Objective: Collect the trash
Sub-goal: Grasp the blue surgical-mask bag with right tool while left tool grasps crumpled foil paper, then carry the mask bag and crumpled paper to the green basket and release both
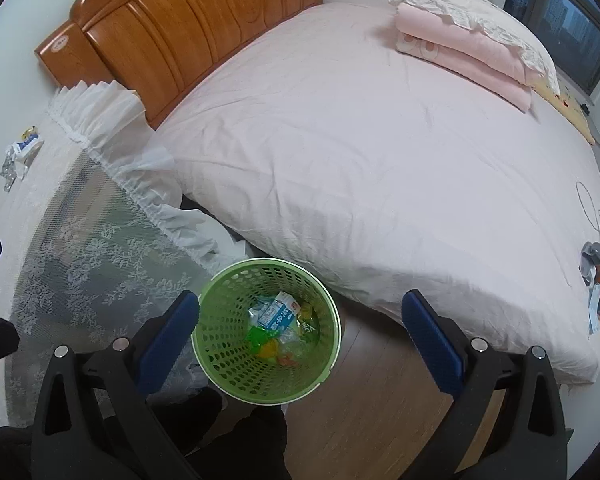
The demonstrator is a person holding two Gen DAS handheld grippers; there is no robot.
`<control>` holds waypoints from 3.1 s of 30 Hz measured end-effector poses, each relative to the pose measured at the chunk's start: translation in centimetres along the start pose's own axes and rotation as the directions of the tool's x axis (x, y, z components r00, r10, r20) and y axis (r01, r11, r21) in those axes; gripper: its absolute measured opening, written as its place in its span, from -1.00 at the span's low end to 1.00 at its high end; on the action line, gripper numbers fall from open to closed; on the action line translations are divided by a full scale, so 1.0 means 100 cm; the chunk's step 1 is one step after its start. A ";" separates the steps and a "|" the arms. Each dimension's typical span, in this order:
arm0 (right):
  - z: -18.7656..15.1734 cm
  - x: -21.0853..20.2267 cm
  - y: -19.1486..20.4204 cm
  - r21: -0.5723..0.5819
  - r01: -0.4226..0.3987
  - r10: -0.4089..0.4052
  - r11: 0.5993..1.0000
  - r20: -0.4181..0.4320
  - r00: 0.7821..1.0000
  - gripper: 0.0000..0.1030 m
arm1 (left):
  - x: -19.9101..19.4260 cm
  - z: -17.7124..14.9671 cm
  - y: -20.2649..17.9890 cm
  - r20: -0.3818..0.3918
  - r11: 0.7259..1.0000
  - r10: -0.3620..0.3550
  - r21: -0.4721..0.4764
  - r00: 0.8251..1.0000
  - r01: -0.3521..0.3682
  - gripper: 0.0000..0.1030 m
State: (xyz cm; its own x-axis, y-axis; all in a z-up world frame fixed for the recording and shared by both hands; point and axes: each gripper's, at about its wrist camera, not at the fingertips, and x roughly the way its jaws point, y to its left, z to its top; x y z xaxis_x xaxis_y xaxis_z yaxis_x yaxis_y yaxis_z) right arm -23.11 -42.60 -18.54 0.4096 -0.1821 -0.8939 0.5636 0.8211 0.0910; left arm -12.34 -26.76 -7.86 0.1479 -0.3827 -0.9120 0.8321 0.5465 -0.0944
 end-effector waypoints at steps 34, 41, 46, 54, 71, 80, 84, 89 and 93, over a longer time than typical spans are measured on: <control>0.143 0.011 0.395 -0.513 -0.380 0.420 0.770 -0.040 0.907 0.95 | -0.090 -0.099 0.294 0.054 0.764 0.367 -0.587 0.929 -0.267 0.85; 0.180 0.071 0.474 -0.585 -0.276 0.312 0.762 -0.042 0.949 0.95 | -0.079 -0.100 0.323 0.039 0.765 0.369 -0.581 0.929 -0.279 0.85; 0.187 0.098 0.492 -0.602 -0.246 0.268 0.759 -0.054 0.962 0.92 | -0.077 -0.097 0.339 0.038 0.770 0.382 -0.566 0.923 -0.296 0.85; 0.198 0.104 0.470 -0.516 -0.342 0.317 0.785 -0.140 0.938 0.01 | -0.070 -0.089 0.365 0.059 0.805 0.396 -0.503 0.916 -0.315 0.85; 0.201 0.052 0.384 -0.373 -0.408 0.415 0.833 -0.066 0.908 -0.07 | -0.012 0.010 0.429 0.109 0.816 0.278 -0.551 0.954 -0.175 0.85; 0.178 0.043 0.341 -0.314 -0.430 0.427 0.847 -0.082 0.900 -0.05 | 0.057 0.049 0.466 -0.072 0.730 0.327 -0.615 0.942 -0.300 0.40; 0.167 0.043 0.327 -0.290 -0.430 0.426 0.855 -0.083 0.901 -0.05 | 0.062 0.045 0.473 -0.072 0.706 0.293 -0.656 0.953 -0.267 -0.22; 0.156 0.042 0.316 -0.270 -0.432 0.426 0.860 -0.087 0.901 -0.05 | 0.032 0.040 0.460 -0.012 0.718 0.317 -0.651 0.948 -0.248 -0.28; 0.145 0.037 0.309 -0.271 -0.440 0.433 0.856 -0.088 0.897 -0.05 | -0.003 0.031 0.438 0.050 0.743 0.320 -0.633 0.946 -0.218 -0.28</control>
State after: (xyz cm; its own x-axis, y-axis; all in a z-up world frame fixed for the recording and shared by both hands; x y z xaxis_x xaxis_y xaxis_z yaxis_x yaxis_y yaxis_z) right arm 6.27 -25.72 -12.70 0.5488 0.2397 -0.8009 0.1083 0.9296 0.3524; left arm 25.69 -5.05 -10.48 0.4330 -0.2240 -0.8731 0.2471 0.9610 -0.1240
